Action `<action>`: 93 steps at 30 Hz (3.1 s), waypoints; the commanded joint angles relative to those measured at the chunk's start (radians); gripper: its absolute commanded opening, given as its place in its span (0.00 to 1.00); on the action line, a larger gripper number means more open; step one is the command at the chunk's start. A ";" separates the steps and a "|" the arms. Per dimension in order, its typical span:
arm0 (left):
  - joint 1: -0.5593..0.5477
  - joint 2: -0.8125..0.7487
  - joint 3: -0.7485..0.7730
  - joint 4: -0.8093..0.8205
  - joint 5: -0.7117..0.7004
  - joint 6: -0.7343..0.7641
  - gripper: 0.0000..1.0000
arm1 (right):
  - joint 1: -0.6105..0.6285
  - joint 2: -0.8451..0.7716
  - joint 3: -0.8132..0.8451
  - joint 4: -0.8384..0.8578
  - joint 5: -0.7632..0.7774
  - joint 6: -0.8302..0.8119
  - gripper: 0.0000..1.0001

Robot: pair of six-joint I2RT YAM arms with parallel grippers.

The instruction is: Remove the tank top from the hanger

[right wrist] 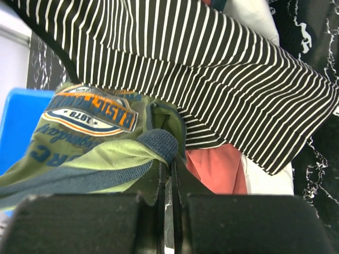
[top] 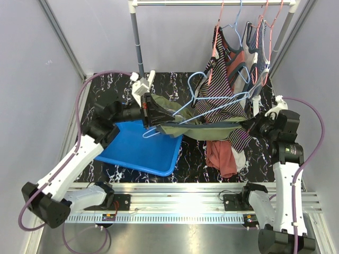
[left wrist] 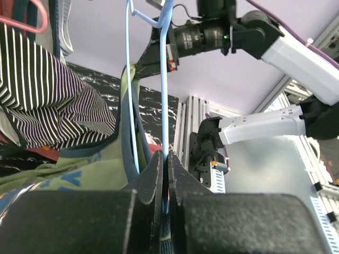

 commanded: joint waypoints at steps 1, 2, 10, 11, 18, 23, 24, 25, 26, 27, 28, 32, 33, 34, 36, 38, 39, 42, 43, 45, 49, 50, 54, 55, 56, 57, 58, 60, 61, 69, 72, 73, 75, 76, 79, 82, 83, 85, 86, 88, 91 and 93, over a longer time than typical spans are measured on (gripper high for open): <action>0.008 0.087 0.081 0.034 -0.021 -0.045 0.00 | -0.012 -0.017 -0.001 0.067 -0.055 -0.081 0.01; 0.006 0.108 0.103 0.008 -0.016 -0.040 0.00 | -0.012 -0.019 0.002 0.063 -0.048 -0.096 0.02; -0.058 0.277 0.285 -0.273 0.001 0.081 0.00 | -0.012 -0.051 0.022 -0.022 -0.172 -0.275 0.30; -0.064 0.282 0.295 -0.294 -0.004 0.113 0.00 | -0.012 -0.057 0.031 -0.032 -0.199 -0.297 0.34; -0.086 0.320 0.368 -0.507 -0.022 0.260 0.00 | -0.012 -0.063 0.149 -0.311 -0.526 -0.737 0.87; -0.117 0.361 0.434 -0.592 0.033 0.343 0.00 | -0.012 -0.026 0.154 -0.358 -0.749 -1.088 0.92; -0.127 0.371 0.450 -0.610 0.047 0.352 0.00 | -0.012 -0.020 0.148 -0.345 -0.782 -1.137 0.92; -0.132 0.375 0.456 -0.616 0.053 0.365 0.00 | -0.010 -0.004 0.141 -0.329 -0.810 -1.183 0.91; -0.136 0.378 0.459 -0.621 0.061 0.366 0.00 | -0.012 0.009 0.135 -0.309 -0.854 -1.187 0.91; -0.143 0.378 0.464 -0.627 0.067 0.371 0.00 | -0.010 0.027 0.138 -0.293 -0.873 -1.199 0.90; -0.146 0.377 0.465 -0.630 0.074 0.375 0.00 | -0.009 0.068 0.144 -0.298 -0.886 -1.237 0.88; -0.156 0.369 0.456 -0.640 0.085 0.380 0.00 | -0.010 0.139 0.192 -0.341 -0.879 -1.320 0.83; -0.159 0.366 0.447 -0.630 0.091 0.377 0.00 | -0.010 0.145 0.193 -0.353 -0.880 -1.336 0.83; -0.163 0.363 0.441 -0.624 0.090 0.366 0.00 | -0.009 0.155 0.192 -0.354 -0.885 -1.348 0.82; -0.167 0.357 0.416 -0.577 0.100 0.346 0.00 | -0.003 0.161 0.181 -0.383 -0.920 -1.375 0.76; -0.170 0.349 0.401 -0.534 0.110 0.310 0.00 | 0.020 0.173 0.167 -0.407 -0.952 -1.420 0.68; -0.172 0.348 0.385 -0.493 0.114 0.296 0.00 | 0.031 0.181 0.163 -0.426 -0.956 -1.426 0.59; -0.181 0.338 0.361 -0.424 0.131 0.256 0.00 | 0.051 0.182 0.134 -0.421 -0.980 -1.436 0.45; -0.183 0.337 0.356 -0.410 0.134 0.244 0.00 | 0.053 0.167 0.121 -0.396 -0.979 -1.401 0.33; -0.186 0.337 0.353 -0.406 0.130 0.242 0.00 | 0.053 0.158 0.120 -0.401 -0.973 -1.399 0.17; -0.187 0.328 0.335 -0.380 0.090 0.230 0.00 | 0.053 0.158 0.134 -0.430 -0.971 -1.405 0.00; -0.187 0.323 0.330 -0.371 0.066 0.225 0.00 | 0.053 0.155 0.134 -0.414 -0.969 -1.391 0.00; -0.184 0.289 0.333 -0.388 -0.178 0.193 0.42 | 0.053 0.087 0.118 -0.176 -0.835 -0.977 0.00; -0.183 0.259 0.326 -0.391 -0.233 0.191 0.56 | 0.053 0.075 0.115 -0.125 -0.724 -0.904 0.00; -0.183 0.236 0.300 -0.391 -0.298 0.187 0.70 | 0.053 0.069 0.126 -0.135 -0.689 -0.882 0.00; -0.183 0.216 0.281 -0.380 -0.397 0.181 0.75 | 0.053 0.069 0.141 -0.169 -0.667 -0.889 0.00; -0.183 0.166 0.260 -0.367 -0.437 0.178 0.81 | 0.053 0.067 0.167 -0.195 -0.648 -0.885 0.00; -0.183 0.118 0.189 -0.313 -0.567 0.149 0.92 | 0.053 0.046 0.167 -0.229 -0.618 -0.839 0.00; -0.183 0.074 0.166 -0.292 -0.605 0.148 0.93 | 0.053 0.034 0.163 -0.232 -0.608 -0.827 0.00; -0.183 0.027 0.043 -0.334 -0.762 0.060 0.85 | 0.053 -0.017 0.124 -0.207 -0.520 -0.715 0.00; -0.187 0.032 -0.009 -0.279 -0.723 0.000 0.82 | 0.053 -0.006 0.127 -0.200 -0.518 -0.693 0.00; -0.196 0.032 -0.033 -0.235 -0.723 -0.017 0.81 | 0.053 -0.003 0.127 -0.197 -0.526 -0.690 0.00; -0.212 0.056 -0.044 -0.206 -0.743 -0.048 0.80 | 0.053 0.006 0.127 -0.189 -0.537 -0.678 0.00; -0.227 0.067 -0.038 -0.204 -0.760 -0.051 0.80 | 0.053 0.006 0.129 -0.181 -0.541 -0.673 0.00; -0.248 0.119 -0.017 -0.198 -0.804 -0.068 0.79 | 0.053 0.010 0.128 -0.167 -0.551 -0.659 0.00; -0.258 0.168 -0.001 -0.172 -0.809 -0.082 0.71 | 0.053 0.007 0.126 -0.161 -0.555 -0.650 0.00; -0.258 0.179 0.003 -0.164 -0.789 -0.080 0.60 | 0.053 0.004 0.124 -0.160 -0.555 -0.645 0.00; -0.258 0.209 0.019 -0.156 -0.778 -0.080 0.34 | 0.053 0.003 0.121 -0.161 -0.552 -0.645 0.00; -0.258 0.216 0.023 -0.161 -0.784 -0.073 0.19 | 0.053 0.000 0.121 -0.164 -0.548 -0.652 0.00; -0.258 0.211 0.020 -0.161 -0.804 -0.071 0.00 | 0.053 -0.002 0.129 -0.190 -0.538 -0.673 0.00; -0.256 0.156 -0.015 -0.158 -0.895 -0.062 0.00 | 0.053 -0.002 0.150 -0.268 -0.531 -0.762 0.00; -0.249 0.086 -0.044 -0.152 -0.976 -0.065 0.00 | 0.053 0.006 0.183 -0.331 -0.493 -0.907 0.00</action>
